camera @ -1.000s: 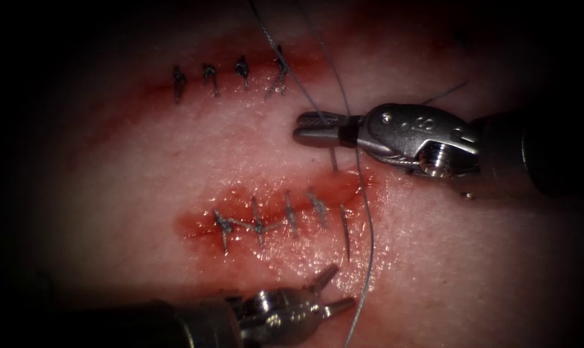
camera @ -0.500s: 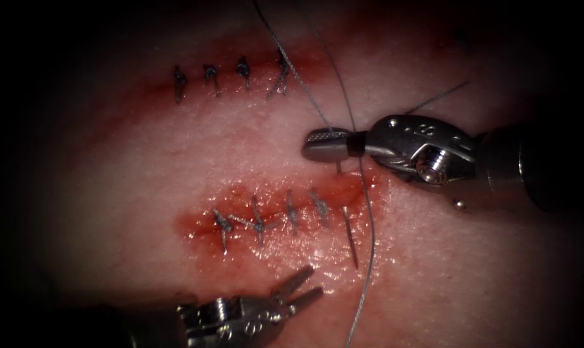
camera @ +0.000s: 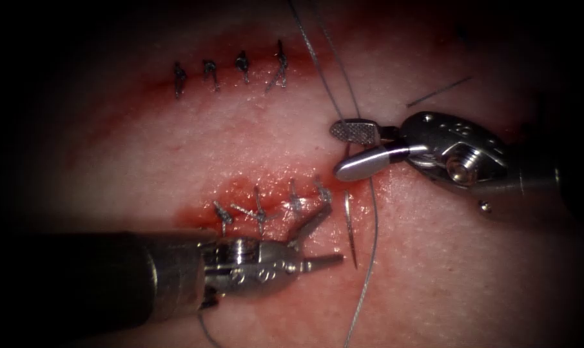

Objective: Wound Closure

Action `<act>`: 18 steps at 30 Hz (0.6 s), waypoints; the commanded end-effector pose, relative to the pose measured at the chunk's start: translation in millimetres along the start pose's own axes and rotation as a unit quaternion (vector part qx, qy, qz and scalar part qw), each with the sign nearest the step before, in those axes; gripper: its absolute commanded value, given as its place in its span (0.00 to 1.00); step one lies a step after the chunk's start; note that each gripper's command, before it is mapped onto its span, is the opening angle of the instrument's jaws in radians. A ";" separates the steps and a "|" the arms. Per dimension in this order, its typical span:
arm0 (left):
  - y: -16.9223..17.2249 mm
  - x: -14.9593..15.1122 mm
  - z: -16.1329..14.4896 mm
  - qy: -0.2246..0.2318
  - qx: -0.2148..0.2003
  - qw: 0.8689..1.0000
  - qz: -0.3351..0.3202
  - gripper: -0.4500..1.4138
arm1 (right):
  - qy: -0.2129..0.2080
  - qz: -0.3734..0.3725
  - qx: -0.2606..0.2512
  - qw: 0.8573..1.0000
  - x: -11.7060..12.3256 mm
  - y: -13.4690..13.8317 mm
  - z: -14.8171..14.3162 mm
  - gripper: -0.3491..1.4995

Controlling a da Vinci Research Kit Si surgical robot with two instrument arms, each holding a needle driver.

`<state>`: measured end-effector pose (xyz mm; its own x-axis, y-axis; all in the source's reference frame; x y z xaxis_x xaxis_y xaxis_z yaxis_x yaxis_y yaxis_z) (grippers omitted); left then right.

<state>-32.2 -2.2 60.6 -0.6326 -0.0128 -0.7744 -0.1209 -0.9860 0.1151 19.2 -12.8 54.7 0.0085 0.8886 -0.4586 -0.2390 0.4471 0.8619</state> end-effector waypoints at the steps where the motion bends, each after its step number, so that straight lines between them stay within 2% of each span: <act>1: 0.6 -0.3 0.9 0.001 -0.001 1.000 0.003 0.68 | 0.007 -0.001 0.000 1.000 -0.1 0.4 -0.2 0.75; 5: 1.1 -1.6 1.6 0.004 -0.012 1.000 0.022 0.73 | 0.013 0.001 -0.004 1.000 0.3 0.6 -1.6 0.68; 9: 2.4 -2.0 2.3 0.006 -0.022 0.999 0.036 0.72 | 0.018 -0.002 -0.008 1.000 0.2 0.7 -1.9 0.66; 11: 2.9 -2.0 2.6 0.012 -0.025 0.998 0.049 0.72 | 0.020 -0.005 -0.011 1.000 0.3 0.7 -1.9 0.66; 15: 3.0 -1.7 2.6 0.020 -0.031 0.998 0.058 0.81 | 0.023 -0.004 -0.015 1.000 0.3 0.8 -2.0 0.66; 18: 2.5 -1.4 2.6 0.025 -0.035 0.997 0.061 0.81 | 0.024 -0.005 -0.016 1.000 0.3 1.0 -2.0 0.63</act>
<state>-33.1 -3.6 63.1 -0.5999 -0.1412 -0.7875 0.0097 -0.9855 0.1693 16.2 -11.9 54.3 -0.0358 0.8774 -0.4784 -0.2723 0.4520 0.8494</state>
